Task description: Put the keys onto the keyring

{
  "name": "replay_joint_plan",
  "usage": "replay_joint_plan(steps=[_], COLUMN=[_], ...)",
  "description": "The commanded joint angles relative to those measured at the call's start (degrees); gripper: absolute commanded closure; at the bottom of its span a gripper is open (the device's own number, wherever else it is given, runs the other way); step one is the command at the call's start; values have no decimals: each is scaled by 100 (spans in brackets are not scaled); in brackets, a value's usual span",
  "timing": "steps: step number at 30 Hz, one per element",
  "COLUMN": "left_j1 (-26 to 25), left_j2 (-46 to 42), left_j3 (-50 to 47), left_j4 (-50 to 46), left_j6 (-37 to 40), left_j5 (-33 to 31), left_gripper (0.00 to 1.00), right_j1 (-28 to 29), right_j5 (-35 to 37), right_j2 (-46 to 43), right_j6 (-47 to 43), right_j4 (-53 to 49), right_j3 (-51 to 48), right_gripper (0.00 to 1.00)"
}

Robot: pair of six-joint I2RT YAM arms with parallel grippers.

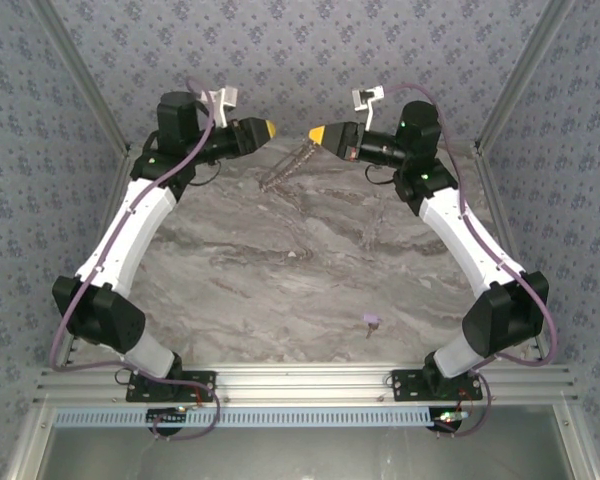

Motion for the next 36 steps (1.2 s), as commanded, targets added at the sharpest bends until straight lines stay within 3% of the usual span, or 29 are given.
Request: replay_joint_plan(steps=[1, 7, 14, 36], left_j1=[-340, -829, -822, -844], left_j2=[-83, -555, -844, -1090], left_j3=[180, -456, -893, -1811], left_j4=[358, 1106, 1406, 2295], left_j6=[-59, -318, -424, -967], left_j5=[554, 571, 10, 325], left_gripper=[57, 58, 58, 48], right_j1=[22, 69, 101, 201], right_j5=[-189, -107, -62, 21], right_j2=[-313, -461, -626, -529], right_j6=[339, 368, 425, 423], right_j4=[604, 668, 777, 789], right_j3=[-108, -350, -619, -896], right_gripper=[100, 100, 100, 100])
